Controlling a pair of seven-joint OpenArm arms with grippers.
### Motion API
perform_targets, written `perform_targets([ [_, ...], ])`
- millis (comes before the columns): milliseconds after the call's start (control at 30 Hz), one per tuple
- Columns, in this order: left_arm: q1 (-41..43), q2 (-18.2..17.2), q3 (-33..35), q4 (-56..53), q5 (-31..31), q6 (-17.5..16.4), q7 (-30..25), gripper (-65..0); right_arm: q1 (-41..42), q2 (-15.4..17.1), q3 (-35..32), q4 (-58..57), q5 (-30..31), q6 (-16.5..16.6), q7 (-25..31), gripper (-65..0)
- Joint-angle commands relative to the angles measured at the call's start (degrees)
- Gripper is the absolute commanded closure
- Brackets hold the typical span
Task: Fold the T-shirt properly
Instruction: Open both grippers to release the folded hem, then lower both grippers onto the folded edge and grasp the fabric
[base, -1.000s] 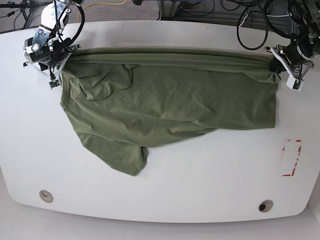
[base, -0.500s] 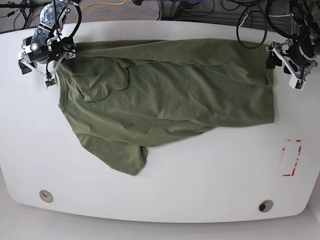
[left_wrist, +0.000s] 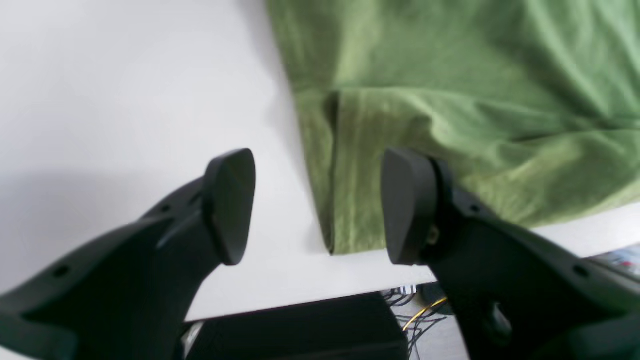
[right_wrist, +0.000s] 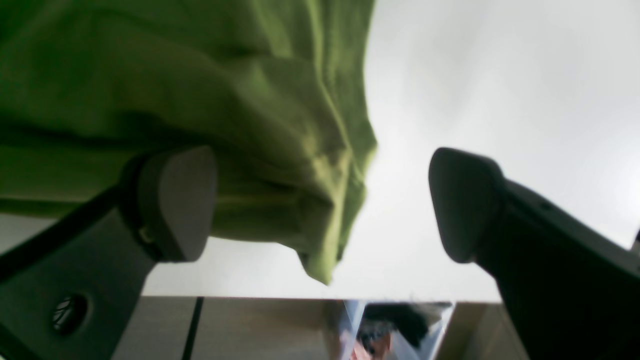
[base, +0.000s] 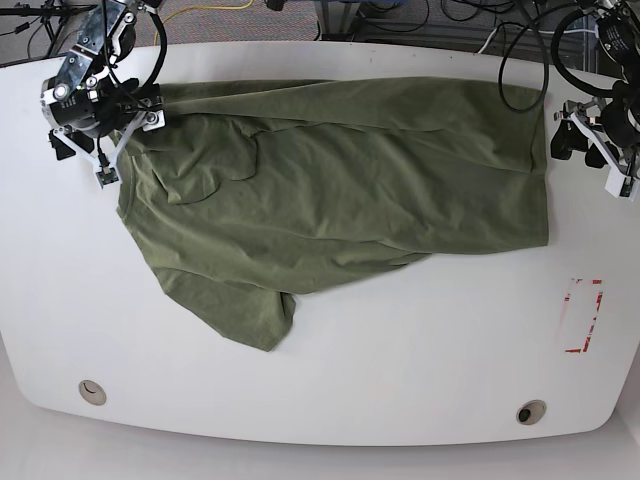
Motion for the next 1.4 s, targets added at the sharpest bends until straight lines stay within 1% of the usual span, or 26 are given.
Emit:
perform_targets([
  [0, -0.60, -0.62, -0.15, 1.02, -2.67, 0.30, -0.86, -37.2, 1.44, -0.06, 0.77, 0.78, 3.56, -0.14, 1.51, -65.0],
  [33, -0.69, -0.45, 0.02, 1.11, -2.93, 0.39, -0.95, -37.2, 1.44, -0.50, 1.21, 0.69, 4.09, -0.14, 1.60, -65.0],
  [167, -1.92, 2.19, 2.66, 1.11, -2.93, 0.48, -1.13, -37.2, 4.60, -2.87, 3.93, 0.34, 5.76, -0.14, 1.60, -65.0],
  [367, -2.62, 4.47, 4.51, 1.11, -2.93, 0.48, -1.13, -37.2, 8.65, -3.75, 4.02, -2.65, 5.76, -0.14, 1.60, -65.0],
  [433, -2.62, 4.47, 5.12, 1.11, -2.84, 0.48, -1.13, -37.2, 10.76, -4.54, 4.02, -5.02, 5.67, -0.14, 1.60, -65.0],
  [567, -2.71, 4.47, 5.47, 1.11, -2.93, 0.48, -1.13, -37.2, 13.92, -4.19, 4.02, -9.94, 5.06, -0.14, 1.77, -65.0],
  [633, -2.71, 4.39, 5.39, 1.02, -2.84, 0.48, -1.13, -37.2, 14.98, -4.19, 4.02, -11.97, 4.44, -0.14, 2.56, -65.0],
  [733, -2.71, 4.21, 5.39, 1.02, -2.84, 0.48, -1.13, -37.2, 16.30, -4.19, 3.76, -14.60, 3.65, -0.14, 5.29, -65.0],
  [1000, -2.71, 3.42, 5.39, 1.02, -2.40, 0.48, -1.22, -37.2, 16.21, -4.54, -2.22, -16.45, 0.75, -0.14, 8.37, -64.4],
  [1067, -2.89, 3.42, 5.47, 1.02, -1.70, 0.39, -1.22, -37.2, 16.21, -4.63, -3.45, -16.62, -0.40, -0.14, 9.07, -59.8],
  [1200, -3.85, 3.42, 5.47, 0.94, 0.06, 0.13, -1.22, -37.2, 16.12, -4.72, -4.24, -16.80, -1.89, -0.14, 10.12, -46.3],
  [1267, -3.85, 3.51, 5.47, 0.94, 0.76, 0.13, -1.22, -37.2, 16.12, -4.72, -4.68, -16.89, -2.50, -0.14, 10.39, -40.7],
  [1300, -3.85, 3.51, 5.47, 0.94, 1.11, 0.13, -1.22, -37.2, 16.12, -4.72, -4.86, -16.98, -2.77, -0.14, 10.56, -38.5],
  [1367, -3.94, 3.42, 5.47, 0.94, 1.38, 0.04, -1.22, -37.2, 16.21, -4.72, -4.86, -17.59, -3.38, -0.14, 10.91, -36.8],
])
